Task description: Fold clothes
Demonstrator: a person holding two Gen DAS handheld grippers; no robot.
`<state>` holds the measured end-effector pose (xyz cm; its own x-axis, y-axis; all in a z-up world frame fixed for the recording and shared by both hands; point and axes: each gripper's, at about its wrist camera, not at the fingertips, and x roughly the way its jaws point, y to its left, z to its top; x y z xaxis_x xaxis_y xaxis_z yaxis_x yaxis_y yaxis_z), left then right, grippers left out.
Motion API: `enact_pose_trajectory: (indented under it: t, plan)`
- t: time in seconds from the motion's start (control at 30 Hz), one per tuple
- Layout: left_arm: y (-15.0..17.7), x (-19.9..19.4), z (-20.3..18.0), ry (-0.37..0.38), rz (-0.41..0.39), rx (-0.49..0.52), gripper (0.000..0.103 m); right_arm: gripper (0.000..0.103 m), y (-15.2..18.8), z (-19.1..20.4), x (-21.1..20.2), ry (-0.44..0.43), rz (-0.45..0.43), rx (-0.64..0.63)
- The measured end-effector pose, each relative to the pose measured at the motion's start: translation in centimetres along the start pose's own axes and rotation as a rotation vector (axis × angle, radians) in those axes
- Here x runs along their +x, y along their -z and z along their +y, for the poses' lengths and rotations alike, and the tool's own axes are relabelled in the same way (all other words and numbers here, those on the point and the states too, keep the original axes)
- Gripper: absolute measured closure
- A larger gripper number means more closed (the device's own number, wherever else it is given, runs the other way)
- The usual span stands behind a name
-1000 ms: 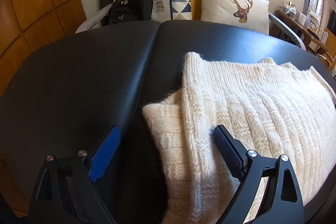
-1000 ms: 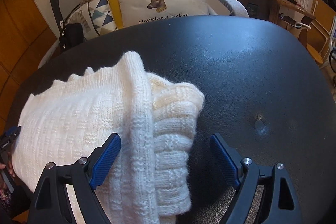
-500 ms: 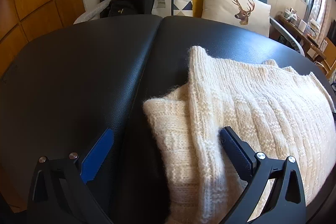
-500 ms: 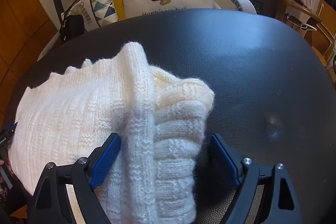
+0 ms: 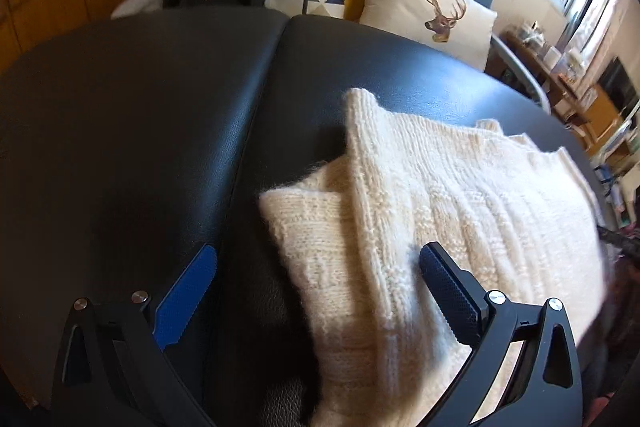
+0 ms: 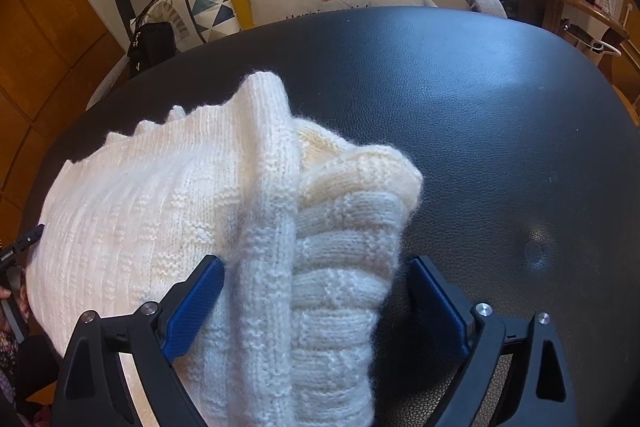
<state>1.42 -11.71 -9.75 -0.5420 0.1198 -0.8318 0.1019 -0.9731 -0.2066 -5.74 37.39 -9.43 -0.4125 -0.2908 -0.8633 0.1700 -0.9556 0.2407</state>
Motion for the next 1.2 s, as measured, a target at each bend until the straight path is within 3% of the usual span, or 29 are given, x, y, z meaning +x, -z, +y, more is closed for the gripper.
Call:
enact_pose_trajectory:
  t: [0.1,0.27,0.4,0.57,0.77,0.83,0.93,1.0,1.03,1.1,1.13,1.2]
  plan:
    - [0.2,0.3,-0.2,0.047,0.05,0.034,0.0,0.004,-0.2,0.0,0.1,-0.013,0.015,-0.009]
    - [0.5,0.8,-1.0,0.044,0.076,0.057,0.0,0.004,-0.3,-0.4,0.1,-0.066,0.012,-0.031]
    - [0.5,1.1,-1.6,0.019,0.069,0.097,0.0,0.004,0.1,-0.8,0.4,-0.111,0.0,-0.037]
    - [0.8,1.4,-1.9,0.002,0.049,0.045,0.0,0.004,0.6,-0.7,1.1,-0.192,-0.004,-0.032]
    - [0.9,1.5,-2.2,-0.015,0.022,0.055,0.0,0.002,1.1,0.7,1.9,-0.152,0.003,-0.103]
    - [1.0,1.5,-2.3,-0.017,0.02,0.061,0.001,0.004,1.0,0.6,2.0,-0.153,0.009,-0.1]
    - [1.0,1.5,-2.5,-0.02,0.011,0.078,0.003,0.017,1.0,0.9,1.9,-0.133,0.013,-0.118]
    - [1.0,1.4,-3.0,-0.011,0.002,0.103,0.012,0.033,1.0,1.1,1.9,-0.134,0.012,-0.122]
    - [0.9,1.2,-3.3,-0.004,-0.002,0.117,0.017,0.035,1.0,1.1,1.9,-0.14,0.012,-0.12]
    - [0.9,1.0,-4.0,0.009,-0.009,0.144,0.039,0.041,0.8,1.3,2.2,-0.141,0.015,-0.118]
    - [0.9,0.9,-4.3,0.016,-0.013,0.156,0.044,0.043,0.8,1.4,2.3,-0.144,0.016,-0.118]
    - [0.8,1.0,-4.9,0.026,-0.02,0.153,0.066,0.058,1.1,1.2,2.1,-0.145,0.019,-0.101]
